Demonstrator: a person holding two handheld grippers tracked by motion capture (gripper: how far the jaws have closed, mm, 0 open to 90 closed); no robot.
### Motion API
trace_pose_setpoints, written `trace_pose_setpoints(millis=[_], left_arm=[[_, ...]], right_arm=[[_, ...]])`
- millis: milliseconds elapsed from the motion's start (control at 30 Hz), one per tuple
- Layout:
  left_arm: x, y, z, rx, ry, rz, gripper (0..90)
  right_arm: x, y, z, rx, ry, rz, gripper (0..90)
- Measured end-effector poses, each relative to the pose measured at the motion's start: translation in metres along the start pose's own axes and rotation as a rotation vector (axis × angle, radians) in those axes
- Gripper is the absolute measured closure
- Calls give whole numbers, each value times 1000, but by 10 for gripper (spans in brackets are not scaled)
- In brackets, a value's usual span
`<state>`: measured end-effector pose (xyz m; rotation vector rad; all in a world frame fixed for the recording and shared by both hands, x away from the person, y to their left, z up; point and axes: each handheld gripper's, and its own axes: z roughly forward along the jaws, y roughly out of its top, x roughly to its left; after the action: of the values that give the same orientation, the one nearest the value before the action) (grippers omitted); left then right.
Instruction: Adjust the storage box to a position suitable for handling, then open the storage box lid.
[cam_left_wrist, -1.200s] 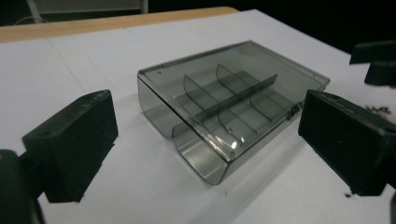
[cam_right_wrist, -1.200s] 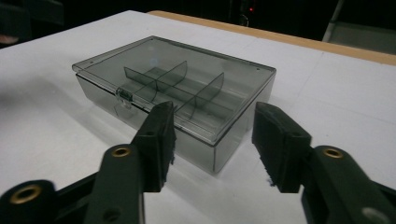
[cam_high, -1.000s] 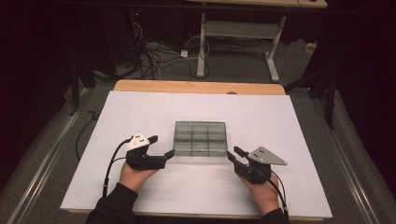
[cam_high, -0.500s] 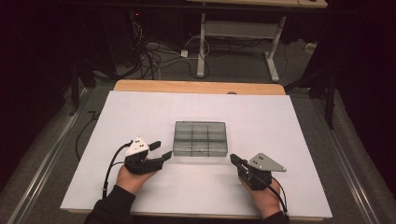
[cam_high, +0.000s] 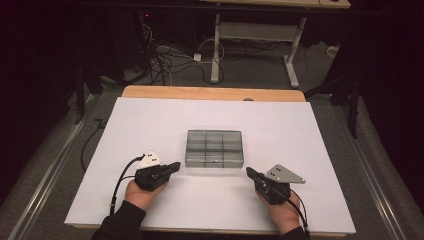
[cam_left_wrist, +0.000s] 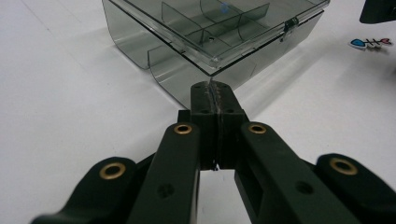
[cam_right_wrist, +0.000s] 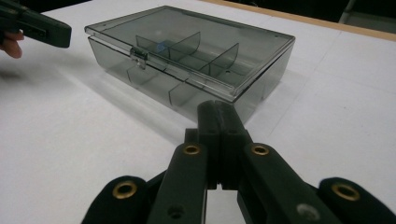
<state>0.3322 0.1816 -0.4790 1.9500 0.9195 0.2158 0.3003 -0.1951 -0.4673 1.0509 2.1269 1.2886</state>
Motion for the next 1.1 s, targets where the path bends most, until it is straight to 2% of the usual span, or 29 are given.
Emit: trace_pose_setpoints(millis=[167,533,800,1100], left_arm=[[0,0,-1,-10,2,2,879],[1,-1,8,32,36,4,879],[1,-1,9,26,20,5,878],[-2,1,12,25,24,24,879]], right_arm=[[1,0,1,9,-1,-6,900],[0,0,3,28,-15,0,900],[0,1,6,36,-12,-3,900],[1,0,7,38,-6,-6,900]])
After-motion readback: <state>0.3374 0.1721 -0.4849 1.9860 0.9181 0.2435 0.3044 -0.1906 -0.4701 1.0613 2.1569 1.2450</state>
